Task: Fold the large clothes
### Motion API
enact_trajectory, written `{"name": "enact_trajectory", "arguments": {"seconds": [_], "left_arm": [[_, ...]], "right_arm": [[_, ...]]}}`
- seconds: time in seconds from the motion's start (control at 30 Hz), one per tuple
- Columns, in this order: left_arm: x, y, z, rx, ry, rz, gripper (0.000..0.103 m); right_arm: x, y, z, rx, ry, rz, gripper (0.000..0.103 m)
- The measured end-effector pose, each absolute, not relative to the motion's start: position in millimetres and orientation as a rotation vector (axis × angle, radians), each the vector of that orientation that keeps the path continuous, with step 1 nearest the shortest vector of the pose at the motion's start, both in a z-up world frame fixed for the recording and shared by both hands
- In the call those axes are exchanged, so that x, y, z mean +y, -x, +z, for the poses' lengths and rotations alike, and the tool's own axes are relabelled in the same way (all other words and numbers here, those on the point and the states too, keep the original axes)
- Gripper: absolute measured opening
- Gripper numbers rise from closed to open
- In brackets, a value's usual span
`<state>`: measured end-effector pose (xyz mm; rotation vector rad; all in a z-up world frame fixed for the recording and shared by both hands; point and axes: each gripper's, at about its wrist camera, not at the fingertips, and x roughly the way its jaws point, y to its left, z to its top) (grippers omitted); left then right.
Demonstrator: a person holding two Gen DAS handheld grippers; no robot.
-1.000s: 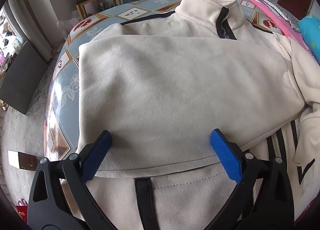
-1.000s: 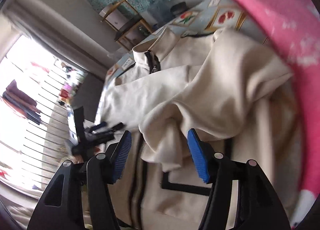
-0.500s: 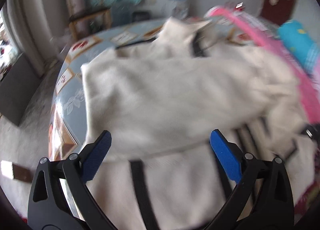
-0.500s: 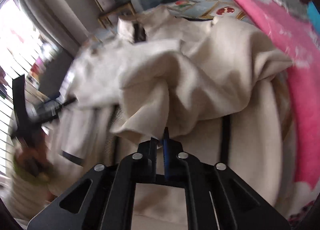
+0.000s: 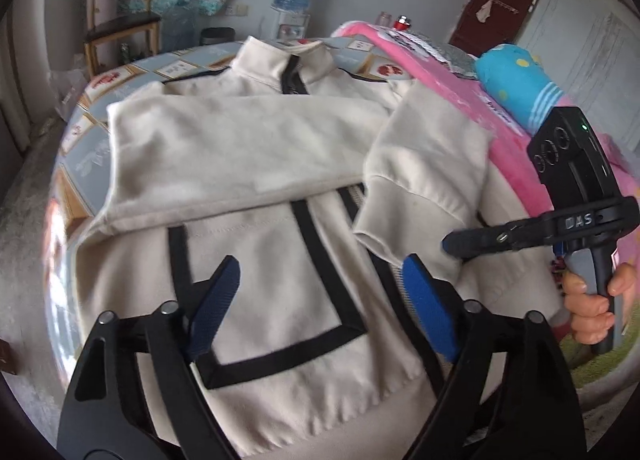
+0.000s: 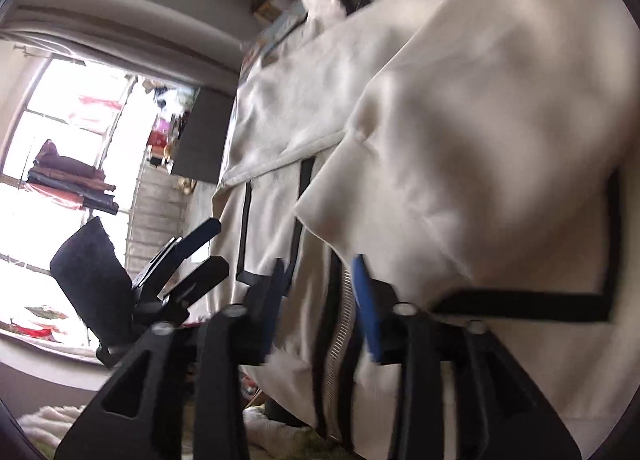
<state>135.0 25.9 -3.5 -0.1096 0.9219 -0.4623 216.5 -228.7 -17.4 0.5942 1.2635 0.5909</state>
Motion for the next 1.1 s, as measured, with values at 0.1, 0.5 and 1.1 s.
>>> {"name": "enact_trajectory", "arguments": {"seconds": [0.1,0.5,1.1], "left_arm": [[14.0,-141.6,-6.8,0.965,0.17,-0.55,0.073],[-20.4,-191.5,-51.2,1.149,0.435,-0.555,0.05],[-0.2,-205.8,50.1,0.881,0.262,-0.403,0.004]], "right_arm": [[-263.3,-201.0,-6.7,1.173,-0.617,0.512,0.047],[-328.1,-173.6,-30.8,1.102,-0.491,0.116,0.047],[-319.1,-175.6,-35.2,1.048,-0.396,0.123,0.039]]}}
